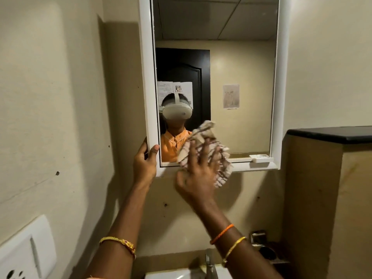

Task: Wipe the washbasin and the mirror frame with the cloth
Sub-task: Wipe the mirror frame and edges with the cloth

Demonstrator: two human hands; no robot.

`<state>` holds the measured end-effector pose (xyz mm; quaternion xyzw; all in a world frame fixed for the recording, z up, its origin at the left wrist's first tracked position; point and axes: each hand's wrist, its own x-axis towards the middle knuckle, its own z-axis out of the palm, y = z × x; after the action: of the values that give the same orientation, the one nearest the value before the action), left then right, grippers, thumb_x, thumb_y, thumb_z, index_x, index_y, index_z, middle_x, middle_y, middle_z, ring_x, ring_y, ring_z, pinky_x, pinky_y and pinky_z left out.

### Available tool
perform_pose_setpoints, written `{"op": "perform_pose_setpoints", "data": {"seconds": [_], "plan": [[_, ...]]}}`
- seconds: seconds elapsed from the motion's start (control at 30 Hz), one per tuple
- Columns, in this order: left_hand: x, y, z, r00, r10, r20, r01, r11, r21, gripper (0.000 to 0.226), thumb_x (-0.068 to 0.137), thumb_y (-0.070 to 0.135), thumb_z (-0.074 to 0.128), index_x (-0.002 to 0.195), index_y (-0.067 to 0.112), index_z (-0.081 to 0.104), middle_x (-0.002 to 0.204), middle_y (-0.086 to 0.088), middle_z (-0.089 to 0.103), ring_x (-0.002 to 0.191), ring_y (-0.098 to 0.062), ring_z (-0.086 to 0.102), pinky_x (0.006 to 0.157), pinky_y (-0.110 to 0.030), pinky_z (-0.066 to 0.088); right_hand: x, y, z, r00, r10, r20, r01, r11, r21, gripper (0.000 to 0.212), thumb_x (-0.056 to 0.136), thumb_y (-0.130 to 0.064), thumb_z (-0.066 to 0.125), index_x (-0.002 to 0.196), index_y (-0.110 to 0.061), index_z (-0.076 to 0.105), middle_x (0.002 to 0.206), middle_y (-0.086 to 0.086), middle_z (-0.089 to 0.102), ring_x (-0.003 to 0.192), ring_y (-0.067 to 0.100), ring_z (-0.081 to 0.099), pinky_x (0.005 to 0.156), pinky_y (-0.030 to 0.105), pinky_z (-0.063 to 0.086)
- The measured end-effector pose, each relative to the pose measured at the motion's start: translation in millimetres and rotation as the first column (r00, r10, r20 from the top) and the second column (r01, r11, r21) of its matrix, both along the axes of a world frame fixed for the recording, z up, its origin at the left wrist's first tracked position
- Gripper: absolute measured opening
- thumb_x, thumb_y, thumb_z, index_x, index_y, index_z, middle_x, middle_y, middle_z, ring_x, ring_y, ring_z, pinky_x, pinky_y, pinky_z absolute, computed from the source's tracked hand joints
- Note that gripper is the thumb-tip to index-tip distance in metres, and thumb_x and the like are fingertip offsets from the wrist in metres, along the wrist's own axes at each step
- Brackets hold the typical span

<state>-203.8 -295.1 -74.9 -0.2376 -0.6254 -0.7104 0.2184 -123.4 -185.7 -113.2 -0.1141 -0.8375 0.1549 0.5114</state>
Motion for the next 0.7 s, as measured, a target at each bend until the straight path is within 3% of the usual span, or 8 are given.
{"op": "perform_pose_setpoints", "data": {"seconds": [0.07, 0.1, 0.23, 0.33, 0.43, 0.6, 0.7], "plan": [[-3, 6, -4, 0.999, 0.019, -0.031, -0.018, 0.999, 0.027, 0.037, 0.095, 0.021, 0.052, 0.130, 0.011, 0.053, 0.122, -0.011, 0.063, 0.111, -0.027, 0.061, 0.093, -0.031, 0.048, -6, -20, -8, 0.995, 0.082, 0.059, -0.090, 0.984, 0.153, 0.075, 0.085, -0.054, 0.041, 0.151, -0.033, 0.012, 0.159, 0.008, -0.013, 0.142, 0.039, -0.024, 0.114, 0.056, -0.012], [-4, 8, -4, 0.999, 0.018, -0.033, -0.017, 0.999, 0.029, 0.034, 0.096, 0.021, 0.050, 0.128, 0.010, 0.054, 0.121, -0.013, 0.064, 0.110, -0.027, 0.061, 0.091, -0.029, 0.049, -9, -25, -10, 0.992, 0.097, 0.075, -0.111, 0.972, 0.205, 0.069, 0.087, -0.052, 0.042, 0.150, -0.036, 0.016, 0.159, 0.005, -0.012, 0.142, 0.038, -0.022, 0.114, 0.056, -0.012], [-8, 6, -5, 0.998, 0.001, -0.064, -0.001, 1.000, -0.008, 0.033, 0.098, 0.020, 0.046, 0.127, 0.006, 0.055, 0.118, -0.011, 0.063, 0.104, -0.020, 0.060, 0.075, -0.006, 0.049, -13, -11, -7, 0.996, 0.050, 0.071, -0.074, 0.918, 0.391, 0.067, 0.082, -0.025, 0.057, 0.144, -0.036, 0.035, 0.159, 0.005, 0.013, 0.145, 0.042, 0.007, 0.112, 0.063, 0.015], [-9, 4, -4, 0.993, 0.011, -0.113, -0.014, 1.000, -0.024, 0.033, 0.097, 0.016, 0.047, 0.129, 0.007, 0.053, 0.120, -0.005, 0.060, 0.110, -0.015, 0.056, 0.079, 0.003, 0.041, -4, 12, 2, 0.996, 0.015, 0.089, -0.057, 0.868, 0.494, 0.076, 0.077, -0.009, 0.060, 0.142, -0.038, 0.036, 0.159, 0.004, 0.018, 0.143, 0.041, 0.016, 0.109, 0.064, 0.023], [-10, 3, -5, 0.995, 0.016, -0.098, -0.018, 1.000, -0.015, 0.039, 0.096, 0.017, 0.050, 0.134, 0.007, 0.049, 0.126, 0.000, 0.055, 0.117, -0.013, 0.052, 0.086, 0.002, 0.038, 9, 36, 11, 0.997, -0.034, 0.073, -0.004, 0.883, 0.469, 0.082, 0.072, -0.002, 0.060, 0.141, -0.040, 0.037, 0.157, 0.005, 0.024, 0.141, 0.043, 0.022, 0.105, 0.064, 0.030], [-10, 4, -5, 1.000, 0.014, -0.022, -0.014, 1.000, 0.013, 0.045, 0.094, 0.024, 0.054, 0.137, 0.013, 0.047, 0.131, -0.003, 0.057, 0.118, -0.019, 0.055, 0.100, -0.028, 0.043, 48, 124, 24, 0.986, -0.163, -0.040, 0.168, 0.961, 0.220, 0.077, 0.070, 0.005, 0.062, 0.135, -0.033, 0.047, 0.150, 0.014, 0.034, 0.127, 0.046, 0.036, 0.093, 0.053, 0.046], [-7, 4, -4, 1.000, -0.001, -0.015, 0.002, 1.000, 0.027, 0.045, 0.095, 0.021, 0.053, 0.138, 0.013, 0.046, 0.122, 0.006, 0.054, 0.114, -0.014, 0.053, 0.096, -0.024, 0.041, 65, 151, 39, 0.993, -0.118, 0.006, 0.115, 0.979, 0.170, 0.074, 0.076, 0.003, 0.064, 0.136, -0.034, 0.043, 0.150, 0.008, 0.024, 0.124, 0.042, 0.030, 0.082, 0.050, 0.052]]}}
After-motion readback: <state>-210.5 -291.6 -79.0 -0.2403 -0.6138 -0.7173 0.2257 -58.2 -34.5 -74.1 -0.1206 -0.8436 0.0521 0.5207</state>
